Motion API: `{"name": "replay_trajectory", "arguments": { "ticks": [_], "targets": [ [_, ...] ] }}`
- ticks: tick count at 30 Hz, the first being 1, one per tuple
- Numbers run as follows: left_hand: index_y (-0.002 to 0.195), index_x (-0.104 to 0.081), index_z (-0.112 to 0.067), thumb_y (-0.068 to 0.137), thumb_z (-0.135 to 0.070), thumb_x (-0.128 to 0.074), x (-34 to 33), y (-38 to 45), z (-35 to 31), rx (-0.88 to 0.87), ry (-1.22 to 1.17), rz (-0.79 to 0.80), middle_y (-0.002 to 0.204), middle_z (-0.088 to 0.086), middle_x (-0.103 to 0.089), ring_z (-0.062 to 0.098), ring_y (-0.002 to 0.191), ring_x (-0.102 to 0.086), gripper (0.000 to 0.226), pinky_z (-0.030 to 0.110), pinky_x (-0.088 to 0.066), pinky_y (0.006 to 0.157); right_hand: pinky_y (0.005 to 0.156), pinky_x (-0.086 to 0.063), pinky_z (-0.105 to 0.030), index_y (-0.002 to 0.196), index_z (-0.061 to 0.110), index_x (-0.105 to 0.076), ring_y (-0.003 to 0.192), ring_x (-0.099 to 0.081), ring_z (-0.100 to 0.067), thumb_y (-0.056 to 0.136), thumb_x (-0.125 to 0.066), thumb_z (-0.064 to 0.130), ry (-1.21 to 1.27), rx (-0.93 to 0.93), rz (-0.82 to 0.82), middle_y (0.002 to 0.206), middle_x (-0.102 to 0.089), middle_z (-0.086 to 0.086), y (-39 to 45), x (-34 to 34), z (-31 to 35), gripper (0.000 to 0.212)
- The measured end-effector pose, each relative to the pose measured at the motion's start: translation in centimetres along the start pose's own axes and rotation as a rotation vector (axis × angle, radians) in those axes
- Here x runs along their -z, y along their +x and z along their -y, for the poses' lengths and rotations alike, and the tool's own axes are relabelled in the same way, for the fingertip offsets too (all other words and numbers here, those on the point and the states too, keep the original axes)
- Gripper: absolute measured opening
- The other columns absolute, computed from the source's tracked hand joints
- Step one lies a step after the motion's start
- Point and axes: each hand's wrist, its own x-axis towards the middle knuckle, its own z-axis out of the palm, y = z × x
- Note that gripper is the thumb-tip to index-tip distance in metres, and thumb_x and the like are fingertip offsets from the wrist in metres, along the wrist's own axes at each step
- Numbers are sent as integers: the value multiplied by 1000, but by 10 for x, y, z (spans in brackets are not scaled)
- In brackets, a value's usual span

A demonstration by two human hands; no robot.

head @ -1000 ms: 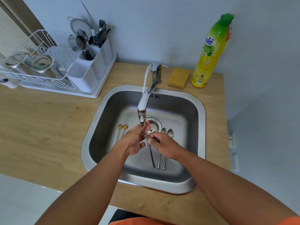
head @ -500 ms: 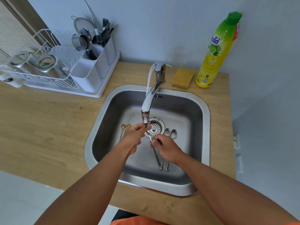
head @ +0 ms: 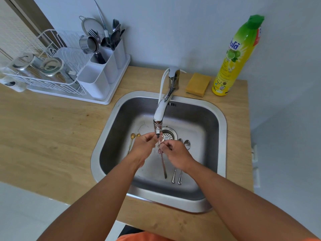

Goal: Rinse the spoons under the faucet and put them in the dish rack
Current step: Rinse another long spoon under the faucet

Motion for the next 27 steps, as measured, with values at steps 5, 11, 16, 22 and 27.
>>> {"name": "replay_trajectory", "arguments": {
  "ticks": [5, 11, 16, 22, 27],
  "targets": [
    [113, -80, -29, 95, -37, -73, 8, 4, 3, 130, -132, 66, 101, -7, -76, 16, 89, -48, 21, 31, -37, 70, 69, -45, -17, 94, 15, -76, 69, -62, 1, 103, -60, 24, 118, -14, 47, 88, -79, 6, -3, -6, 2, 21],
    [106, -78, -16, 89, -28, -81, 7, 7, 6, 62, -6, -26, 59, -24, -68, -3, 61, -63, 21, 13, -48, 52, 87, -51, -24, 96, 20, -78, 92, -74, -1, 100, -66, 32, 183, -46, -39, 90, -81, 9, 1, 1, 6, 17],
    [93, -78, -14, 81, -33, -87, 4, 5, 0, -38, 156, -42, 68, -35, -67, -9, 65, -69, 25, 7, -48, 54, 55, -44, -6, 94, 22, -81, 60, -65, 9, 95, -71, 34, 229, -81, -163, 86, -80, 11, 5, 2, 10, 16],
    [87, -76, -14, 77, -30, -90, 6, 2, 3, 44, 128, -36, 70, -18, -76, -9, 61, -69, 24, 8, -48, 50, 40, -32, -19, 87, 37, -83, 42, -37, -3, 95, -72, 38, 270, -153, -97, 76, -78, 13, 5, 6, 2, 13],
    [90, -75, -13, 79, -29, -89, 6, -11, 15, 106, 46, -9, 66, -12, -76, -9, 48, -62, 24, 15, -51, 51, 66, -43, -6, 78, 32, -82, 82, -67, 15, 92, -73, 30, 102, -125, -50, 86, -77, 26, 7, 5, 8, 17]
  ]
}}
